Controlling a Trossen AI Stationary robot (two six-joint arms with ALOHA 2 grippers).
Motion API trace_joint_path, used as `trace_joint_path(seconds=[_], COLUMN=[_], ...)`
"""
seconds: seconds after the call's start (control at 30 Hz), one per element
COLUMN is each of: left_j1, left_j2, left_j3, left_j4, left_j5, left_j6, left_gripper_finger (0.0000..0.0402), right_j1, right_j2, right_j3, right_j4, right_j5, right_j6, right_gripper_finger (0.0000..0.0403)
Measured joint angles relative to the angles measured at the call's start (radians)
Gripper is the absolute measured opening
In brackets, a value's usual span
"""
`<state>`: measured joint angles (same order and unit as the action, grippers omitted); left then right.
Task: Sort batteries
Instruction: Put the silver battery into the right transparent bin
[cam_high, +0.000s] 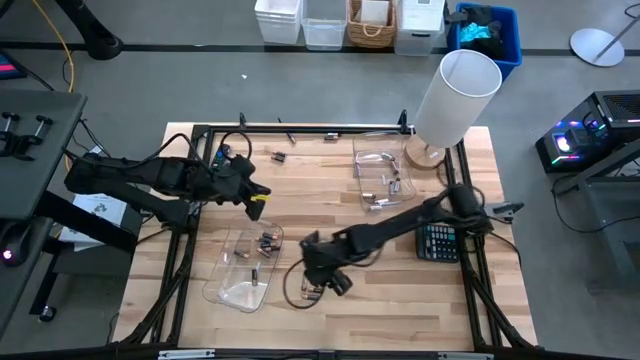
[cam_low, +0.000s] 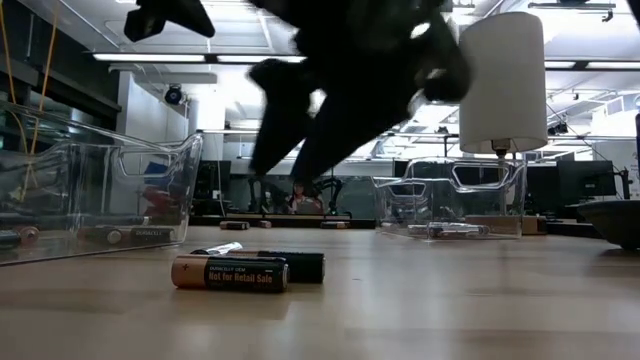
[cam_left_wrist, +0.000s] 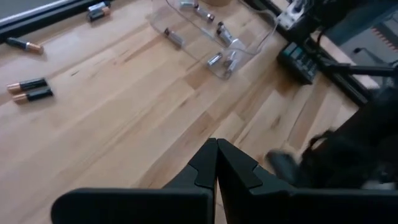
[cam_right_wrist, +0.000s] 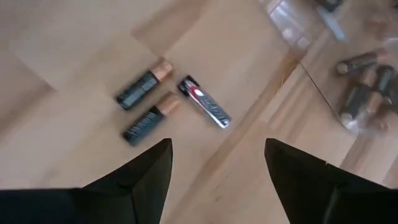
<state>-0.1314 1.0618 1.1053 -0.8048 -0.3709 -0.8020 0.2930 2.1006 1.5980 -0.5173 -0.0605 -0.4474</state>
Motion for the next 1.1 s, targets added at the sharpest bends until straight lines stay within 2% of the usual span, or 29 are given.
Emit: trace_joint_path(seconds=[0.17, 0.33, 0.67, 0.77, 0.87, 0.9, 1.1], left_j1=[0.0, 0.0, 0.0, 0.0, 0.0, 0.0, 0.0], left_j2=[0.0, 0.0, 0.0, 0.0, 0.0, 0.0, 0.0], left_j3=[0.0, 0.0, 0.0, 0.0, 0.0, 0.0, 0.0], left_j4=[0.003, 0.003, 0.002, 0.002, 0.002, 0.002, 0.01], left_j5=[-0.031, -0.031, -0.033, -0.033, -0.033, -0.033, -0.033], left_j6=[0.018, 0.001, 0.001, 0.001, 0.018, 0.019, -0.005], left_gripper_finger=[0.0, 0.0, 0.0, 0.0, 0.0, 0.0, 0.0], right_j1=[-0.006, -0.005, -0.005, -0.003, -0.007, -0.013, -0.094], right_j2=[0.148, 0.254, 0.342, 0.345, 0.337, 0.331, 0.266], right_j3=[0.203, 0.368, 0.416, 0.417, 0.416, 0.415, 0.404], right_j4=[-0.117, -0.231, -0.278, -0.305, -0.341, -0.357, -0.527], right_j5=[-0.001, -0.019, -0.013, 0.008, 0.004, 0.004, 0.029], right_j6=[-0.188, -0.277, -0.294, -0.255, -0.182, -0.157, 0.021], right_gripper_finger=[0.0236, 0.0211, 0.0178, 0.0131, 0.0043, 0.0033, 0.0033])
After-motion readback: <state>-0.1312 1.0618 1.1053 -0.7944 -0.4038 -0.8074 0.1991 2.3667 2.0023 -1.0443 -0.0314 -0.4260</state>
